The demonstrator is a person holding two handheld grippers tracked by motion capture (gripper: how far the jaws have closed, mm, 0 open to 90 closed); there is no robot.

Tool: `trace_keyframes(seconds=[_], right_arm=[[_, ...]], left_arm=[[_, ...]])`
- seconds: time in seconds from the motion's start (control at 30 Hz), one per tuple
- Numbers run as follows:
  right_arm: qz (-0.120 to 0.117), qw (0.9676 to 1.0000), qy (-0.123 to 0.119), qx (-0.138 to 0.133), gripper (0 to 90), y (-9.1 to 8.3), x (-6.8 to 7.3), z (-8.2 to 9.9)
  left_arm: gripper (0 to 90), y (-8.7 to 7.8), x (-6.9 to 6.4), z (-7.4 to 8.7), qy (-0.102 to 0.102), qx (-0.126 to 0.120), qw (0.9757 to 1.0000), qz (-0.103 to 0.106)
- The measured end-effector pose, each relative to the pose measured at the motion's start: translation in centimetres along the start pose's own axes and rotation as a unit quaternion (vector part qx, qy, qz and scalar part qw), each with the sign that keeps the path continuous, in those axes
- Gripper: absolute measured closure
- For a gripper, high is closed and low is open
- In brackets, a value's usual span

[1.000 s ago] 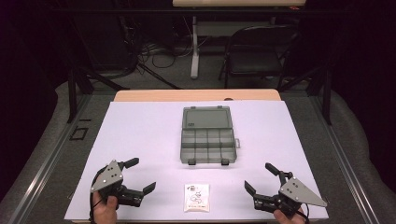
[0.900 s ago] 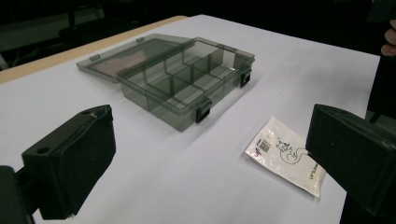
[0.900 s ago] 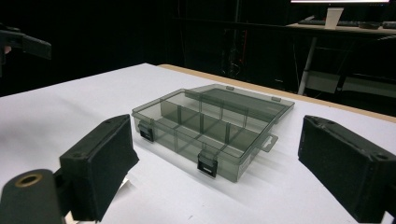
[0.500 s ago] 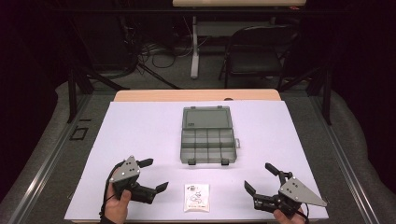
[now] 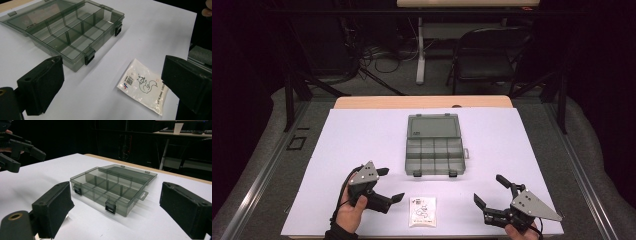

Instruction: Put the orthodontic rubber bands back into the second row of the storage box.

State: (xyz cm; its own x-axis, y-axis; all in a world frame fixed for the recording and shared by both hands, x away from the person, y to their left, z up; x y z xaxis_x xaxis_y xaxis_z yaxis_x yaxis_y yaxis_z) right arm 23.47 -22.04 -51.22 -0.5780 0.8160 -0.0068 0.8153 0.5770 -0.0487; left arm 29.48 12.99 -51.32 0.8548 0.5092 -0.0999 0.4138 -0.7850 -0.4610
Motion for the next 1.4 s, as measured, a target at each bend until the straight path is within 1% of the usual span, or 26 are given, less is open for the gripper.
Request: trace_keyframes(seconds=[0.07, 0.2, 0.4, 0.43, 0.5, 0.6, 0.63, 0.67, 0.7, 0.77, 0.8, 0.83, 0.87, 0.9, 0.97, 1.0, 1.03, 1.1, 1.2, 1.23, 1.3, 1.4], right_arm=[[0.000, 1.0000, 0.000, 0.000, 9.9, 0.0, 0.0, 0.0], [0.000, 1.0000, -0.001, 0.000, 9.9, 0.0, 0.0, 0.0], [-0.001, 1.0000, -0.002, 0.001, 9.9, 0.0, 0.0, 0.0], [-0.001, 1.0000, -0.001, 0.001, 9.9, 0.0, 0.0, 0.0], [-0.001, 1.0000, -0.001, 0.003, 9.9, 0.0, 0.0, 0.0], [-0.001, 1.0000, -0.001, 0.003, 9.9, -0.1, 0.0, 0.0], [-0.001, 1.0000, -0.001, 0.003, 9.9, 0.0, 0.0, 0.0], [-0.001, 1.0000, -0.001, 0.003, 9.9, 0.0, 0.0, 0.0], [-0.001, 1.0000, -0.002, 0.001, 9.9, 0.0, 0.0, 0.0], [-0.002, 1.0000, -0.002, 0.004, 9.9, 0.0, 0.0, 0.0], [-0.001, 1.0000, -0.002, 0.001, 9.9, 0.0, 0.0, 0.0], [-0.001, 1.0000, -0.002, 0.001, 9.9, 0.0, 0.0, 0.0], [-0.001, 1.0000, -0.002, 0.002, 9.9, 0.0, 0.0, 0.0], [-0.001, 1.0000, -0.002, 0.002, 9.9, 0.0, 0.0, 0.0], [-0.001, 1.0000, -0.002, 0.002, 9.9, 0.0, 0.0, 0.0], [-0.001, 1.0000, -0.002, 0.002, 9.9, 0.0, 0.0, 0.0], [-0.001, 1.0000, -0.003, 0.002, 9.9, 0.0, 0.0, 0.0], [-0.001, 1.0000, -0.002, 0.003, 9.9, 0.0, 0.0, 0.0], [-0.001, 1.0000, -0.003, 0.001, 9.9, 0.0, 0.0, 0.0], [-0.001, 1.0000, -0.002, 0.001, 9.9, 0.0, 0.0, 0.0], [-0.001, 1.0000, -0.003, 0.001, 9.9, 0.0, 0.0, 0.0], [-0.001, 1.0000, -0.003, 0.001, 9.9, 0.0, 0.0, 0.0]], left_arm=[[4.6, 0.3, 0.0, -0.2, -0.004, 0.001, 1.0000, 0.001], [4.6, 0.9, 0.2, -0.5, -0.004, 0.005, 1.0000, 0.002], [4.6, 1.7, 0.3, -0.8, -0.010, 0.009, 0.9999, 0.001], [4.5, 1.8, 0.3, -0.8, -0.010, 0.010, 0.9999, 0.005], [3.7, 2.0, 0.3, -0.8, -0.008, 0.014, 0.9999, 0.004], [1.2, 2.4, 0.3, -0.8, -0.009, 0.019, 0.9997, 0.014], [0.5, 2.4, 0.3, -0.8, -0.009, 0.019, 0.9997, 0.013], [0.5, 2.5, 0.3, -0.8, -0.005, 0.022, 0.9997, 0.013], [0.6, 2.6, 0.3, -0.8, -0.007, 0.022, 0.9996, 0.014], [0.5, 2.9, 0.2, -0.7, -0.003, 0.026, 0.9996, 0.014], [0.5, 3.1, 0.1, -0.6, -0.004, 0.031, 0.9994, 0.013], [0.6, 3.3, 0.1, -0.6, -0.003, 0.034, 0.9993, 0.016], [0.5, 3.5, 0.0, -0.4, -0.006, 0.037, 0.9992, 0.015], [0.5, 3.7, 0.0, -0.3, -0.003, 0.041, 0.9991, 0.012], [0.5, 4.0, 0.0, -0.2, -0.005, 0.048, 0.9988, 0.014], [0.5, 4.2, -0.1, -0.1, -0.004, 0.049, 0.9987, 0.010], [0.6, 4.4, -0.1, 0.0, -0.009, 0.052, 0.9985, 0.013], [0.6, 4.6, -0.2, 0.1, -0.011, 0.053, 0.9984, 0.016], [0.6, 5.0, -0.3, 0.4, -0.006, 0.060, 0.9981, 0.015], [0.6, 5.1, -0.3, 0.5, -0.010, 0.062, 0.9979, 0.016], [0.6, 5.3, -0.3, 0.6, -0.008, 0.065, 0.9977, 0.013], [0.6, 5.5, -0.4, 0.9, -0.008, 0.072, 0.9973, 0.013]])
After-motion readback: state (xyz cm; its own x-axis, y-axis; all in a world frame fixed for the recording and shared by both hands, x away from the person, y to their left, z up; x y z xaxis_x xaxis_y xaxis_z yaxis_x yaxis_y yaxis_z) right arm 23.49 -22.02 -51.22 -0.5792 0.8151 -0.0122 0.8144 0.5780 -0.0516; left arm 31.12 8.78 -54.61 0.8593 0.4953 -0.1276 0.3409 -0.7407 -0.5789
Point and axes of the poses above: each handheld gripper's, and its own axes: y roughly forward along the jaws, z roughly out of its underside, x roughly to its left, the point moved 4 cm from there along y, roughly forward along the jaws, and after that the axes turned 6 degrees about -x, right-handed, at the moved point
